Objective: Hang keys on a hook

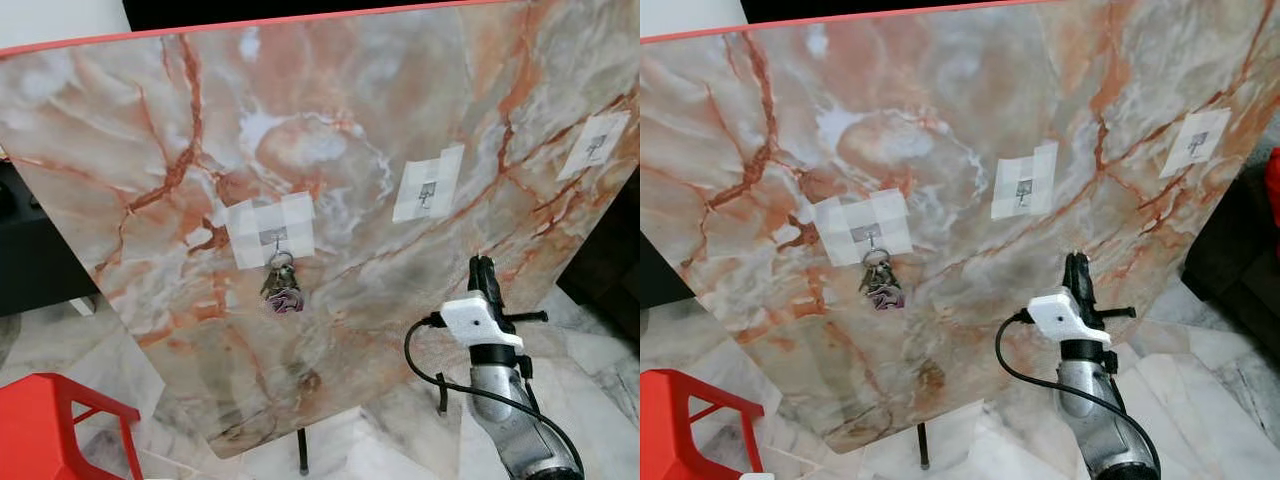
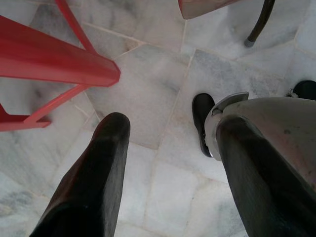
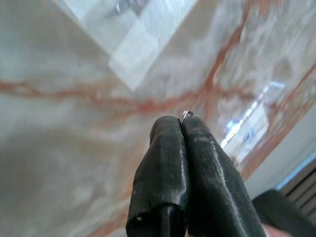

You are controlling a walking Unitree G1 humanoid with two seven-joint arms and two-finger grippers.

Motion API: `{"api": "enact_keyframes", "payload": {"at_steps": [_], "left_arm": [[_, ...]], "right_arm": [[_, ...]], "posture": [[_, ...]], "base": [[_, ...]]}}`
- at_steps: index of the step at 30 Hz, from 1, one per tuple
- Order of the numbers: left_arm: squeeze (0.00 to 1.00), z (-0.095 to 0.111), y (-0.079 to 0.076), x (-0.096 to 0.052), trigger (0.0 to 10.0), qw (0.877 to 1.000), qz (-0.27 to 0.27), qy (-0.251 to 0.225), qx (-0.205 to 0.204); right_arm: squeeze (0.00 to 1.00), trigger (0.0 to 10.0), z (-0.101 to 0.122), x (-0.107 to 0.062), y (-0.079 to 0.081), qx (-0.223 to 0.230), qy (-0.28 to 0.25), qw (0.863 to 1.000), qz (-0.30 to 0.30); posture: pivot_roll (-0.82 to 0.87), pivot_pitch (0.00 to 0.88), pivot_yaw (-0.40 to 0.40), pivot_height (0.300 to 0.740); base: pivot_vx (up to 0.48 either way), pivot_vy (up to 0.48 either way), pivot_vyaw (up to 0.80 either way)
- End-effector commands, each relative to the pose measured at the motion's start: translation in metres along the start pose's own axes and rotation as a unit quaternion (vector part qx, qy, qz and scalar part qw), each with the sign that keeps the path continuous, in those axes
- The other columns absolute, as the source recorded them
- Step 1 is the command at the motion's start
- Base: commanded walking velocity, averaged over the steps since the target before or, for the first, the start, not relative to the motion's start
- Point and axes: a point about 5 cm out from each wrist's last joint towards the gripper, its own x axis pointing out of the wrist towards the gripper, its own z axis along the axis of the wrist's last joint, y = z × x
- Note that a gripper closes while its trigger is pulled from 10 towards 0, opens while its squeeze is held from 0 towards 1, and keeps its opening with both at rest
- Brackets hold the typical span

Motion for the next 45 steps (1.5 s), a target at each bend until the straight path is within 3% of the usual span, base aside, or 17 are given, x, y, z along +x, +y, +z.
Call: {"api": "enact_keyframes", "payload": {"at_steps": [1,19,33,45], "left_arm": [[0.00,-0.005,0.000,-0.001,10.0,1.000,-0.003,0.011,0.017],[0.00,-0.002,-0.006,0.000,10.0,1.000,-0.006,0.007,0.016],[0.00,0.012,-0.007,0.005,10.0,1.000,-0.005,0.005,0.012],[0.00,0.010,-0.008,0.004,10.0,1.000,-0.005,0.005,0.011]], "right_arm": [[0.00,10.0,0.006,0.006,-0.002,-0.009,-0.016,1.000,-0.006],[0.00,10.0,0.022,0.034,0.009,-0.063,-0.056,0.996,0.017],[0.00,10.0,0.023,0.032,0.011,-0.073,-0.070,0.994,0.027],[0.00,10.0,0.027,0.035,0.013,-0.076,-0.083,0.993,0.032]], "posture": [[-0.03,0.014,-0.024,0.740],[-0.03,0.024,-0.027,0.740],[-0.04,0.030,-0.029,0.740],[-0.04,0.030,-0.029,0.740]], "base": [[0.000,0.000,0.00],[0.000,0.000,0.00],[0.000,0.000,0.00],[0.000,0.000,0.00]]}}
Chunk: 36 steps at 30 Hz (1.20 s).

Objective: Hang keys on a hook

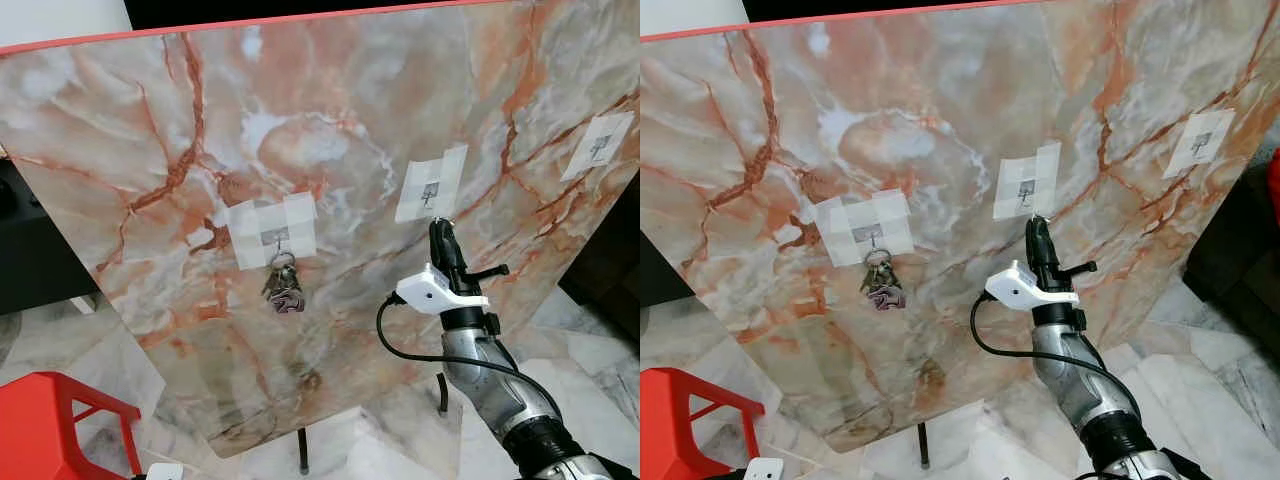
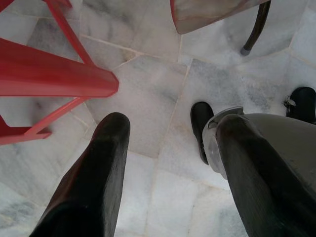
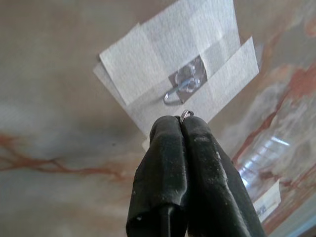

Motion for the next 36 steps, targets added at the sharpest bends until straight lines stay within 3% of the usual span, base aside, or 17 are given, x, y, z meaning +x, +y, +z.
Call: {"api": "enact_keyframes", "payload": {"at_steps": [1,36], "left_arm": [[0.00,-0.0075,-0.0020,-0.0012,10.0,1.000,-0.002,0.016,0.000],[0.00,-0.0090,-0.0043,-0.0014,10.0,1.000,-0.003,0.017,-0.002]], "right_arm": [[0.00,10.0,-0.0017,0.0014,-0.0015,-0.005,-0.001,1.000,-0.001],[0.00,10.0,-0.0010,0.0112,-0.0032,-0.005,-0.002,1.000,-0.002]], "posture": [[-0.04,0.030,-0.029,0.740],[-0.03,0.031,-0.031,0.740]], "base": [[0.000,0.000,0.00],[0.000,0.000,0.00]]}}
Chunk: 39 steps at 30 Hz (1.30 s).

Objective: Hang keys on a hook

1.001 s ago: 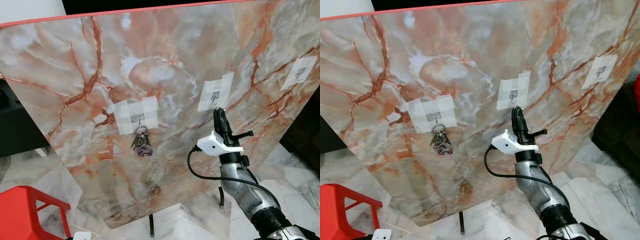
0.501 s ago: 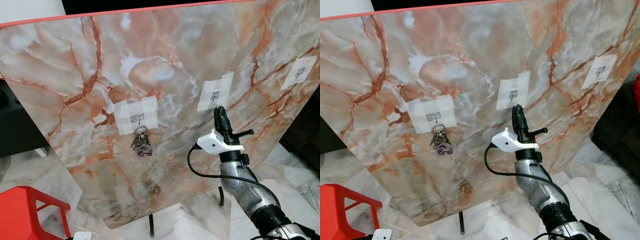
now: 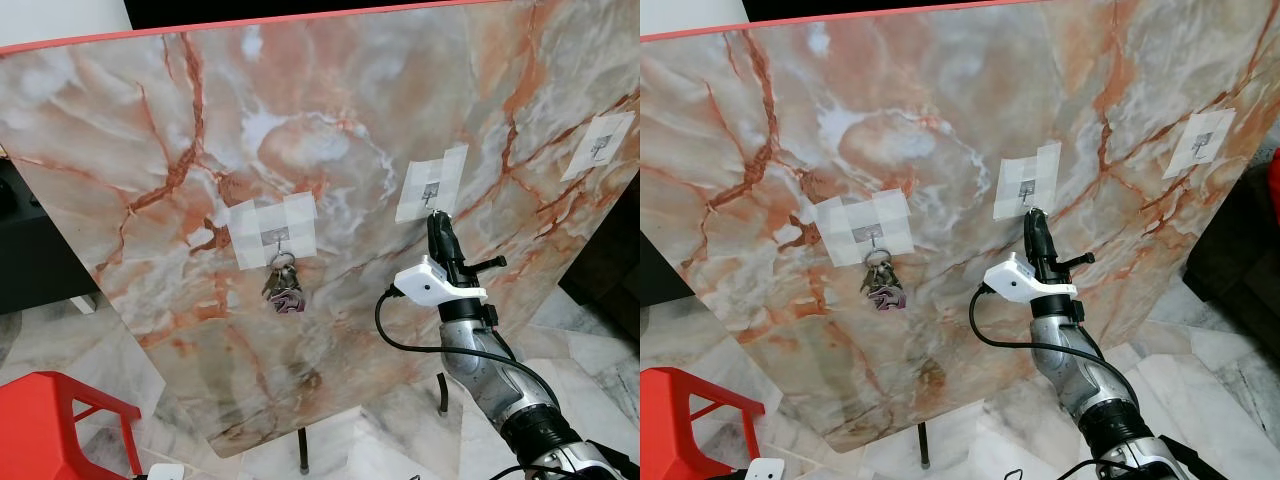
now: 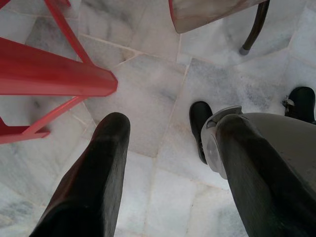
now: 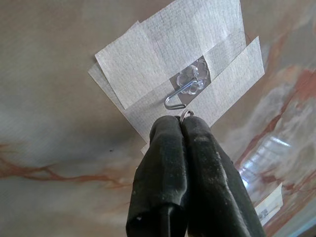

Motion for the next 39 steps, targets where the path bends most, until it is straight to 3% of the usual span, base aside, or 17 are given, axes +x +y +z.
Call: {"api": "enact_keyframes", "payload": {"at_steps": [1,39], "left_arm": [[0.00,-0.0085,-0.0027,-0.0014,10.0,1.000,-0.002,0.016,-0.001],[0.00,-0.0090,-0.0035,-0.0015,10.0,1.000,-0.004,0.016,-0.001]], "right_arm": [[0.00,10.0,0.0002,0.0040,-0.0030,-0.002,-0.005,1.000,-0.002],[0.00,10.0,0.0072,0.0131,-0.0040,0.012,-0.017,1.000,0.014]], "posture": [[-0.03,0.031,-0.031,0.740],[-0.03,0.031,-0.031,0.740]], "base": [[0.000,0.000,0.00],[0.000,0.000,0.00]]}}
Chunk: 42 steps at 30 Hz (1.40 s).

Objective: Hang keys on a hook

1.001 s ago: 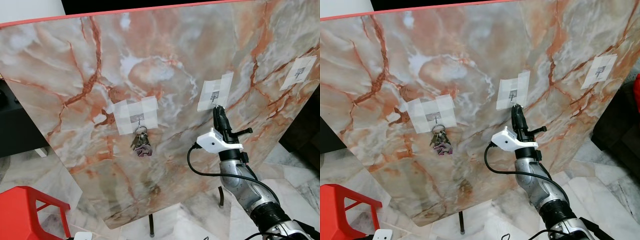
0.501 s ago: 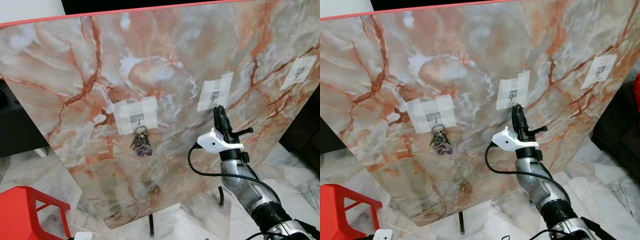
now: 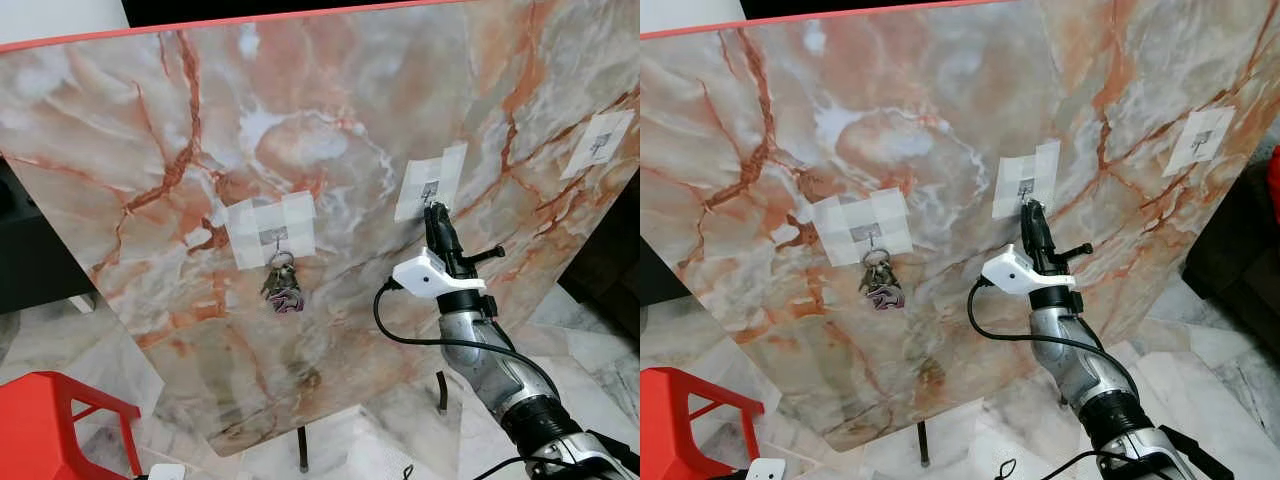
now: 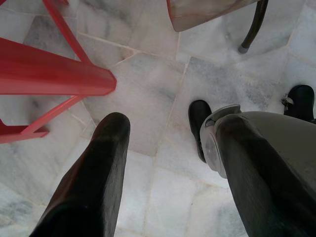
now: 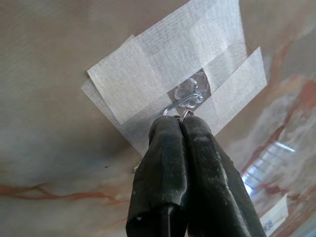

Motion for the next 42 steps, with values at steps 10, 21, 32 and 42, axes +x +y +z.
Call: {"api": "enact_keyframes", "payload": {"at_steps": [10,21,32,42], "left_arm": [[0.00,-0.009,-0.002,-0.002,10.0,1.000,-0.003,0.015,0.000],[0.00,-0.009,-0.002,-0.002,10.0,1.000,-0.003,0.015,0.000],[0.00,-0.008,-0.002,-0.002,10.0,1.000,-0.004,0.015,0.001],[0.00,-0.009,-0.002,-0.002,10.0,1.000,-0.005,0.017,0.001]], "right_arm": [[0.00,10.0,0.003,0.002,0.006,0.016,0.001,0.999,0.030],[0.00,10.0,0.003,0.001,0.006,0.018,0.002,0.999,0.035],[1.00,10.0,0.005,-0.003,0.007,0.033,-0.009,0.999,0.038],[0.00,10.0,0.008,-0.034,0.039,0.153,0.009,0.972,0.177]], "posture": [[-0.03,0.033,-0.030,0.740],[-0.03,0.034,-0.031,0.740],[-0.03,0.035,-0.031,0.740],[-0.03,0.035,-0.031,0.740]], "base": [[0.000,0.000,0.00],[0.000,0.000,0.00],[0.000,0.000,0.00],[0.000,0.000,0.00]]}}
